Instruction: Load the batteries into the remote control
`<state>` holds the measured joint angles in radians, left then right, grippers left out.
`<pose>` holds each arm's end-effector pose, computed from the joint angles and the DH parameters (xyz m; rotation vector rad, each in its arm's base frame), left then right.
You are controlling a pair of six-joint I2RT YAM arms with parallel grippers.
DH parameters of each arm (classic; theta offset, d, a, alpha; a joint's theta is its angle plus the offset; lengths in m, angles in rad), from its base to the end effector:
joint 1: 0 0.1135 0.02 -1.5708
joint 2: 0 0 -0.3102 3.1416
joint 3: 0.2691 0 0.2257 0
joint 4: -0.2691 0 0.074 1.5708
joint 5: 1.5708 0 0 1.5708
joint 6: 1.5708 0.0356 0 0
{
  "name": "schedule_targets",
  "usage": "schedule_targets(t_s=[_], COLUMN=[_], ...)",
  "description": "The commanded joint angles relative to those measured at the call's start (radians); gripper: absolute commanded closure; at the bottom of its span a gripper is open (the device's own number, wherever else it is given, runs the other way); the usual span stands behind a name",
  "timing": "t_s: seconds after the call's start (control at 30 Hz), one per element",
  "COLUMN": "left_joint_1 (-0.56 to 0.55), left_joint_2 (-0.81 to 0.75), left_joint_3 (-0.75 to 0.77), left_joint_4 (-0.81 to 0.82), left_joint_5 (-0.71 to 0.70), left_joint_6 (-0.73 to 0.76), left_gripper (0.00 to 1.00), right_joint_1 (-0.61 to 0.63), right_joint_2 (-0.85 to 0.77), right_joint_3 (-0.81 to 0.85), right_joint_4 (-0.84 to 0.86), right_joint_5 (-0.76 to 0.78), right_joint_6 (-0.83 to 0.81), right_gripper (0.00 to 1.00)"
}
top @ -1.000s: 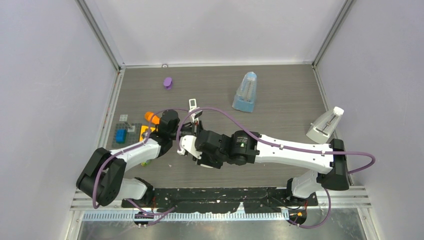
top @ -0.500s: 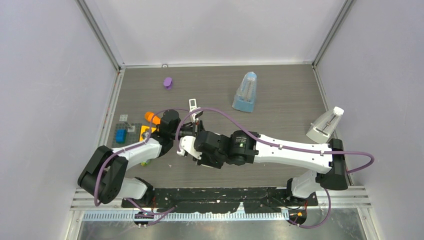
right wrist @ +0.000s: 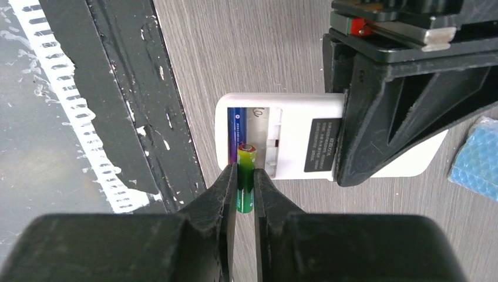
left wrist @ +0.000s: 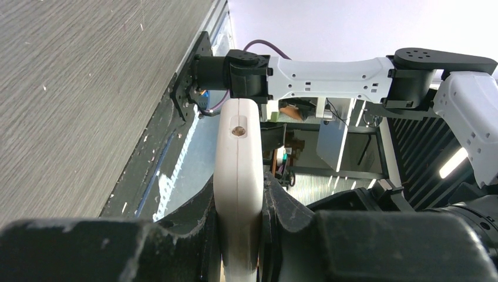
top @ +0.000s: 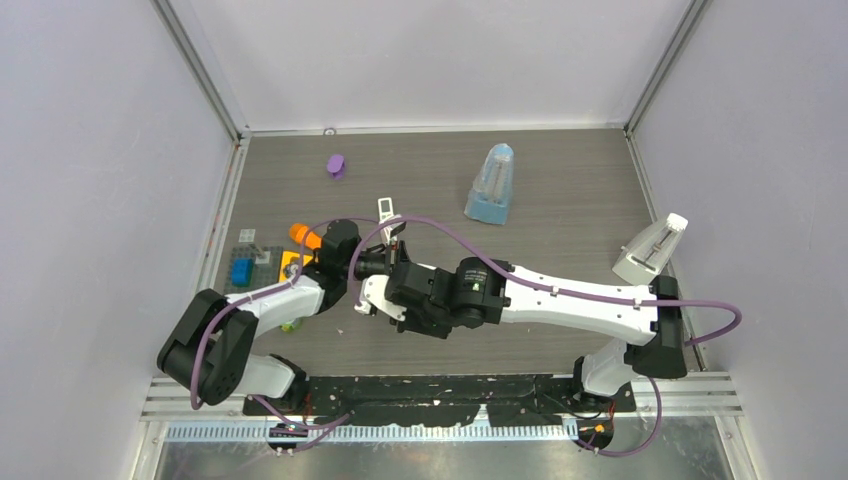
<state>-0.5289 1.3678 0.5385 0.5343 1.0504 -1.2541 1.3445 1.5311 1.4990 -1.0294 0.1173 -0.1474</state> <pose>0.1885 -0.1460 0.2707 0.1018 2.3589 -2.0410 0.0670 0.2723 0.3810 -1.7650 1.9696 0.2596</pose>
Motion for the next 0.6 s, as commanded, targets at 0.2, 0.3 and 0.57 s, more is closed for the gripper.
schedule_targets(t_s=[0.2, 0.3, 0.57], left_joint_1=[-0.012, -0.018, -0.024], left_joint_2=[-0.006, -0.002, 0.003], left_joint_3=[0.025, 0.023, 0.018], left_joint_4=[0.064, 0.075, 0.110], left_joint_5=[0.014, 0.014, 0.017], left_joint_6=[-0.010, -0.016, -0.039], left_gripper=[1.00, 1.00, 1.00], right_joint_1=[0.006, 0.005, 0.005], right_joint_2=[0.034, 0.053, 0.082], right_joint_3=[0.059, 0.069, 0.082], right_joint_4=[0.001, -0.002, -0.006], right_joint_5=[0.019, 0.028, 0.033], right_joint_6=[-0.007, -0.011, -0.013], right_gripper=[0.86, 0.85, 0.79])
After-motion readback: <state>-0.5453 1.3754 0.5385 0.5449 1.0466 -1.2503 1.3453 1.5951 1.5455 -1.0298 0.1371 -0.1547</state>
